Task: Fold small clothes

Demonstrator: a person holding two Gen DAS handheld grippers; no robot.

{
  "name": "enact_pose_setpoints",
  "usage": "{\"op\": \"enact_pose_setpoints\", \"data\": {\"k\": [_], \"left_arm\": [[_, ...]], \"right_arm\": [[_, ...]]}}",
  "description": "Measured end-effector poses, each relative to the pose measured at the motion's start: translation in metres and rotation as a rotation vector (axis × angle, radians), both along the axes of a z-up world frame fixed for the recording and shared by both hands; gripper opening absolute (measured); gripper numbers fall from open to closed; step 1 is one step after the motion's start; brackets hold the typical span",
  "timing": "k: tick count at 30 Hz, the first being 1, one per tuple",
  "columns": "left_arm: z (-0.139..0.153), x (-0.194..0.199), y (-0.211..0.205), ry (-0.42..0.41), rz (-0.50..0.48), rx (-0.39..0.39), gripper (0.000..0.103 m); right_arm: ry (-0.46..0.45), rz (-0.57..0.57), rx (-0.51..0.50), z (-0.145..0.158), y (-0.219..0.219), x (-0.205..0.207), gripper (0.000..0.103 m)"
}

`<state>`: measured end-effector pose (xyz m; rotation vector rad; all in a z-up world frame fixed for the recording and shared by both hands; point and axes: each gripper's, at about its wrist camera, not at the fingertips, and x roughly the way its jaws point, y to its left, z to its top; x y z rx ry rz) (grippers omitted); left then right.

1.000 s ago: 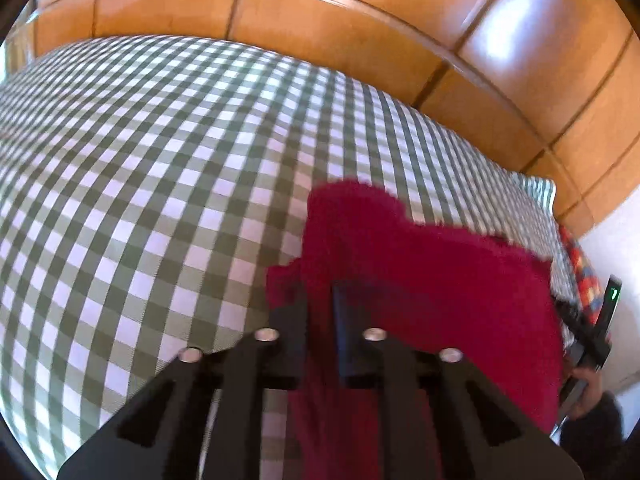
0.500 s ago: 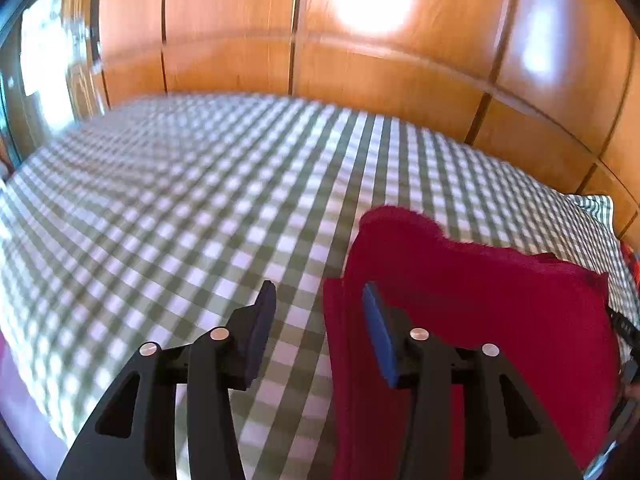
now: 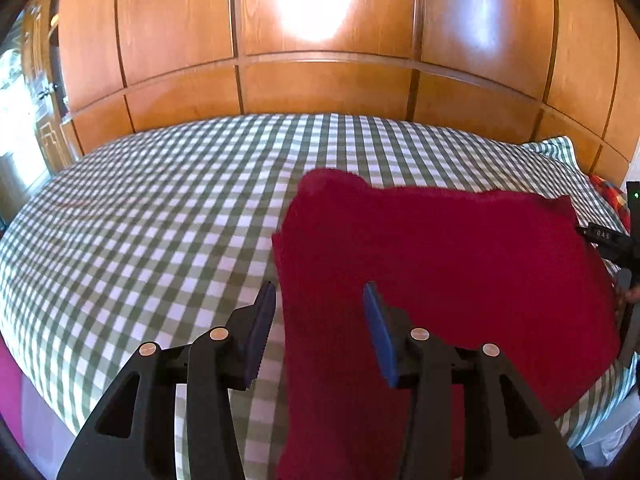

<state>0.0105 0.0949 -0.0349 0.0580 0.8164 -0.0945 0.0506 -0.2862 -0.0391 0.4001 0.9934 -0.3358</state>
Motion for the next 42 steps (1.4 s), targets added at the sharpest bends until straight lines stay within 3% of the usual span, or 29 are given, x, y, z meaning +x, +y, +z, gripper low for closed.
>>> {"op": "enact_pose_setpoints", "data": {"k": [5,9,13,17,21,22,23,27,28,29,31,34,36,38,39,42], "left_arm": [[-0.005,-0.002,0.002,0.011,-0.004,0.008,0.045],[-0.007,-0.002,0.006,0.026,0.004,-0.002,0.045],[-0.01,-0.003,0.007,0.035,0.013,-0.009,0.045],[-0.01,-0.004,0.009,0.036,0.012,-0.009,0.045],[-0.011,-0.004,0.012,0.041,0.01,-0.011,0.045],[-0.011,-0.005,0.012,0.042,0.01,-0.01,0.045],[-0.011,-0.005,0.012,0.042,0.01,-0.01,0.045],[-0.011,-0.006,0.011,0.048,0.007,-0.01,0.045],[-0.012,-0.006,0.011,0.051,0.005,-0.012,0.039],[-0.012,-0.006,0.012,0.057,-0.002,-0.022,0.034],[-0.012,-0.007,0.013,0.067,-0.01,-0.042,0.019],[-0.012,-0.01,0.02,0.08,-0.011,-0.079,0.016],[-0.011,-0.013,0.033,0.099,-0.018,-0.172,0.017],[-0.006,-0.02,0.054,0.106,-0.011,-0.285,0.025],[-0.004,-0.022,0.063,0.107,-0.006,-0.313,0.035],[-0.001,-0.033,0.089,0.088,0.024,-0.369,0.038]], "right_arm": [[0.027,0.008,0.024,0.01,-0.003,0.0,0.087],[-0.045,0.014,-0.037,0.044,-0.001,-0.014,0.087],[-0.089,0.105,-0.017,0.069,0.013,-0.03,0.081],[-0.091,0.19,0.029,0.073,0.026,-0.044,0.077],[-0.03,0.256,0.04,0.055,0.04,-0.052,0.071],[-0.016,0.263,0.038,0.051,0.043,-0.053,0.061],[0.002,0.27,0.04,0.046,0.045,-0.054,0.045],[0.003,0.283,0.017,0.039,0.052,-0.055,0.017],[0.001,0.285,0.002,0.042,0.053,-0.055,0.008],[-0.004,0.284,-0.008,0.045,0.053,-0.054,0.006],[-0.023,0.278,-0.01,0.051,0.049,-0.053,0.005],[0.01,0.267,-0.035,0.044,0.045,-0.052,0.005],[0.039,0.25,-0.01,0.029,0.042,-0.053,0.007],[0.013,0.223,0.013,0.024,0.038,-0.058,0.013],[0.007,0.205,0.022,0.023,0.035,-0.06,0.016],[-0.01,0.159,0.051,0.02,0.026,-0.066,0.031]]}}
